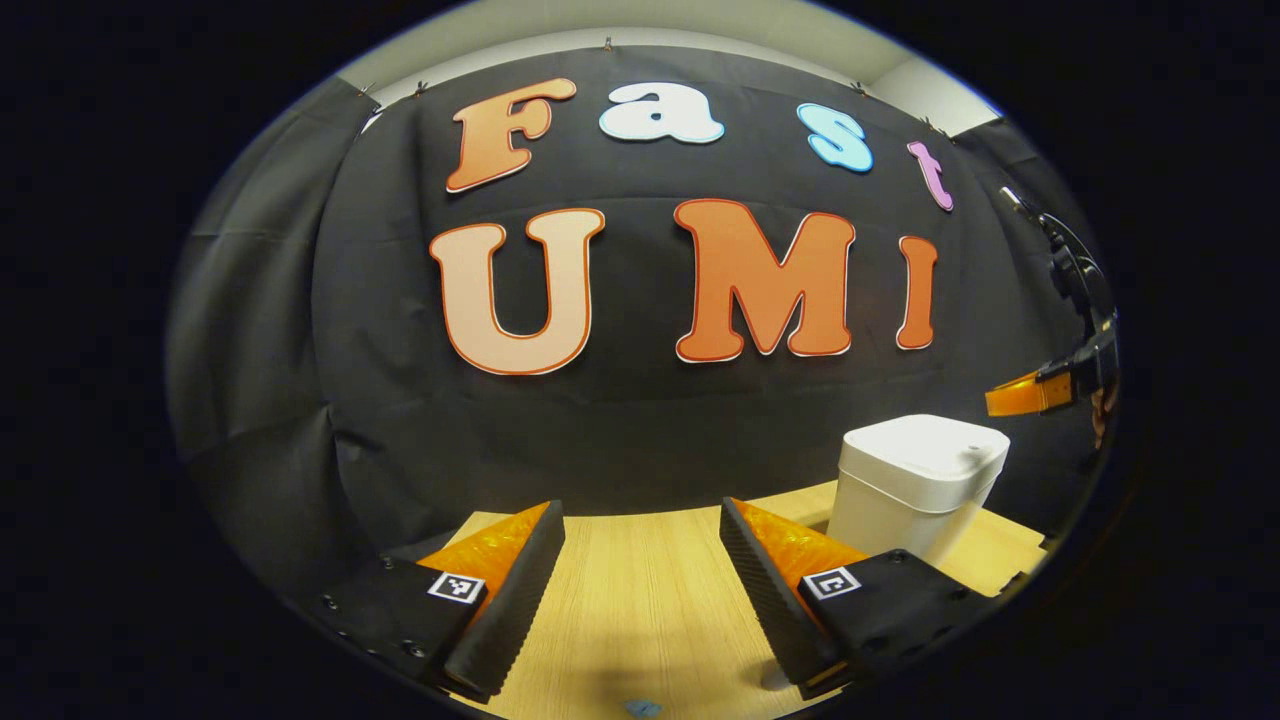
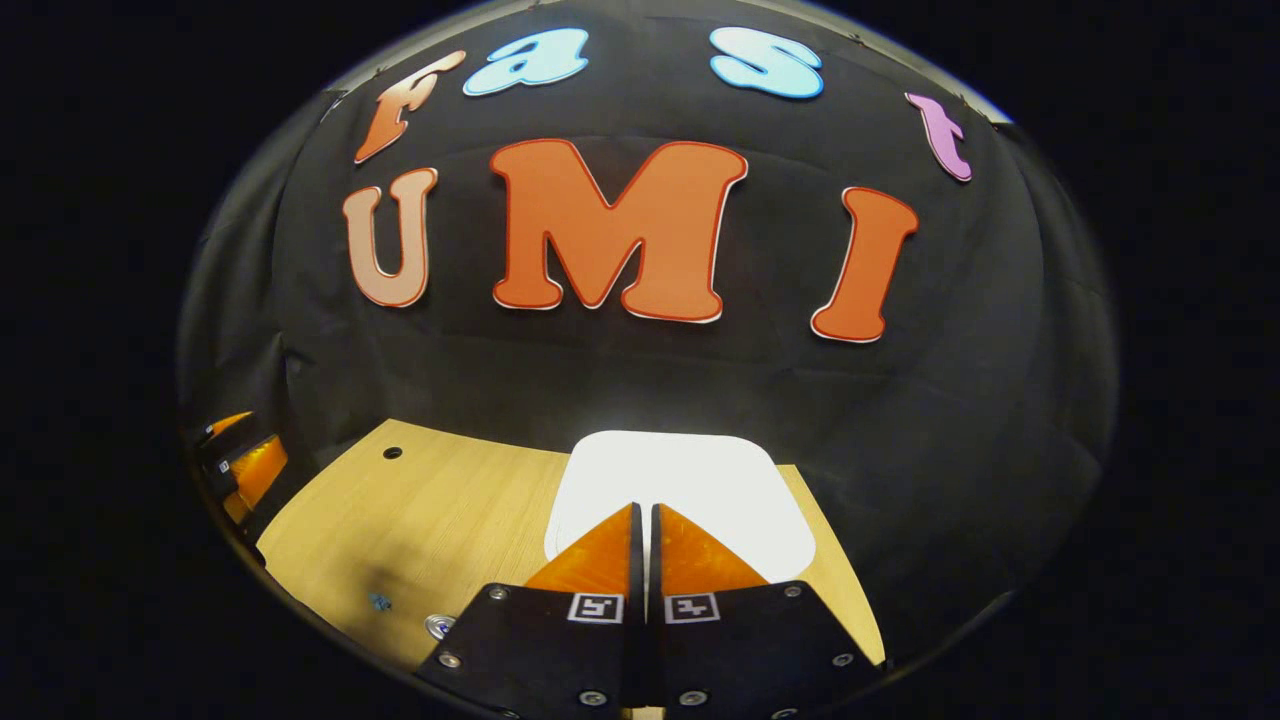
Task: Press the lid of the desktop garbage bin to open it, pick up the crumpled paper on the desktop and throw it into the bin, then pick up the pop can on the desktop and drop it into the bin, and finally close the garbage bin lid.
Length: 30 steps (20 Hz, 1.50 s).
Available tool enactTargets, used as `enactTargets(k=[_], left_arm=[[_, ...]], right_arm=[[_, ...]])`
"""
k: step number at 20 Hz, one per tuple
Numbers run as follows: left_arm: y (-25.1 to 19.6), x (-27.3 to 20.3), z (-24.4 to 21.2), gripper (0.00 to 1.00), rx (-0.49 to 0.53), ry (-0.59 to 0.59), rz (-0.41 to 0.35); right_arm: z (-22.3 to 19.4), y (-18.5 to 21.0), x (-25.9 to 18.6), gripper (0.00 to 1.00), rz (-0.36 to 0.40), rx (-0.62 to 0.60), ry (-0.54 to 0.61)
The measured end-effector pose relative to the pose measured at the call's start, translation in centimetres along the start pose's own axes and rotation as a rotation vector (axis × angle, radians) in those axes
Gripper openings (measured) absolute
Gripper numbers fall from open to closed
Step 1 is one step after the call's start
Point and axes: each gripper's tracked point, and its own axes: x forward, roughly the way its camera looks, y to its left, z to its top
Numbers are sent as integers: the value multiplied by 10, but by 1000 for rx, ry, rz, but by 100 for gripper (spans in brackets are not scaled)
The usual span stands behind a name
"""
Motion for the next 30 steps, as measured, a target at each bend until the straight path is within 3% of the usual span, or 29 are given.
enactTargets(k=[9, 24, 30], left_arm=[[20, -10, -8, 100, 13, 5, 55], [41, -24, -19, 99, 30, 28, 133], [34, -24, -19, 99, 63, 37, 125]], right_arm=[[-15, -20, 24, 0, -2, 14, 120], [-38, -17, 50, 1, 12, 1, 198], [-42, -17, 53, 1, 7, 109, 201]])
